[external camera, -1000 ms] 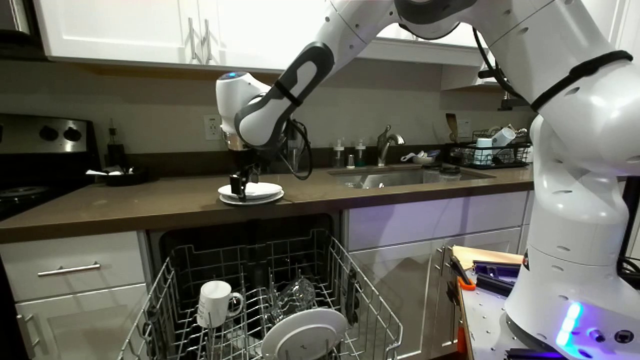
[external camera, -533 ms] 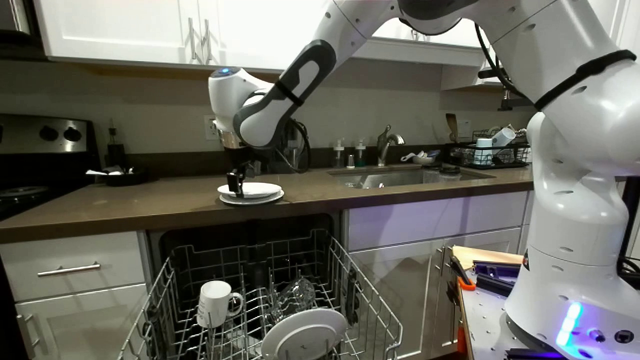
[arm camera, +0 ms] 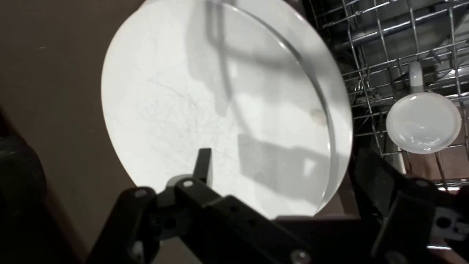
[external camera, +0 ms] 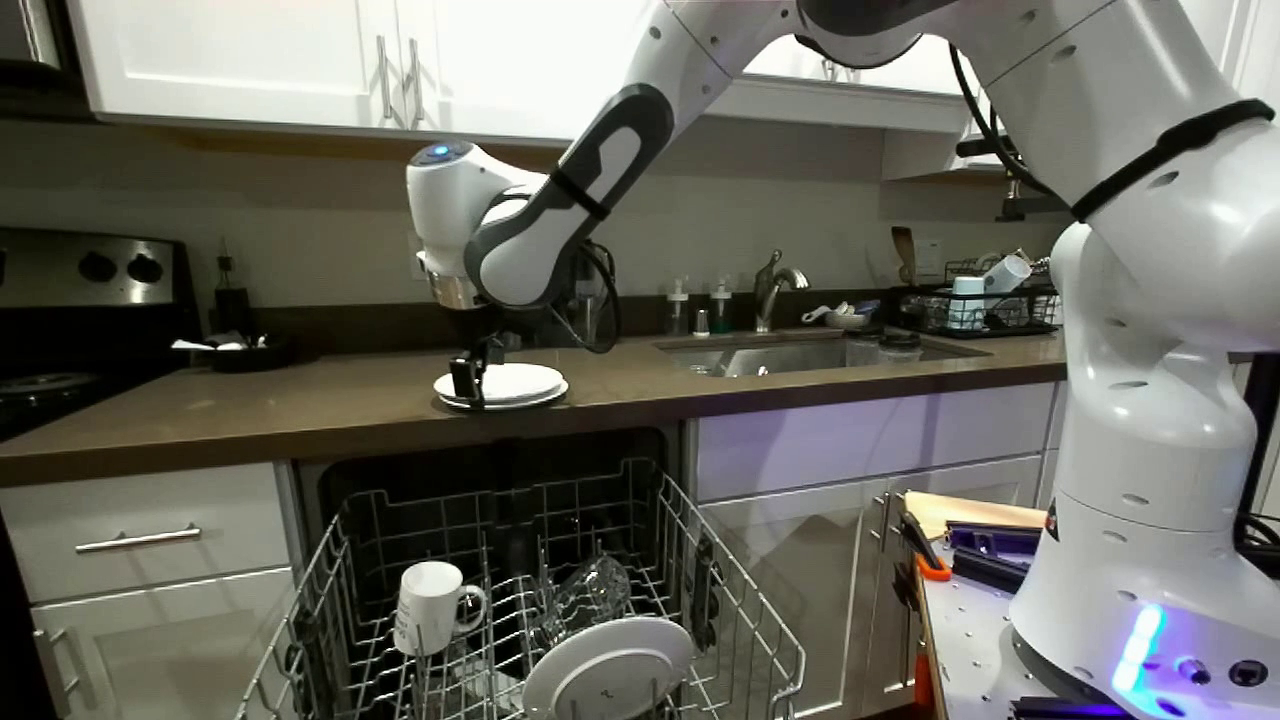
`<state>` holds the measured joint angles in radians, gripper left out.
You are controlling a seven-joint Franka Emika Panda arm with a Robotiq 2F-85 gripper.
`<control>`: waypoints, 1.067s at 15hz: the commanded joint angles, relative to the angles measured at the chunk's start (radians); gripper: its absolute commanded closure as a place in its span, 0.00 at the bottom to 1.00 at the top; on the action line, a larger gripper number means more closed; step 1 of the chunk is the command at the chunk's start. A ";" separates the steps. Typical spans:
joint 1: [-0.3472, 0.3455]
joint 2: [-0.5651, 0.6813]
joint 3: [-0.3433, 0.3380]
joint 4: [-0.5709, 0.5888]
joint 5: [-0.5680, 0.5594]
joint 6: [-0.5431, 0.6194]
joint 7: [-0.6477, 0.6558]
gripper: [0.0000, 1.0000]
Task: Remove a plate from the dishwasher and put it on top of the plate on the counter
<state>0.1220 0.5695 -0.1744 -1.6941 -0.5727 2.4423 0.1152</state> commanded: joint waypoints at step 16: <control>-0.083 -0.606 0.195 -0.614 0.469 -0.089 -0.389 0.00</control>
<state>0.0733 0.1097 -0.0129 -2.1885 -0.2451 2.4097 -0.1268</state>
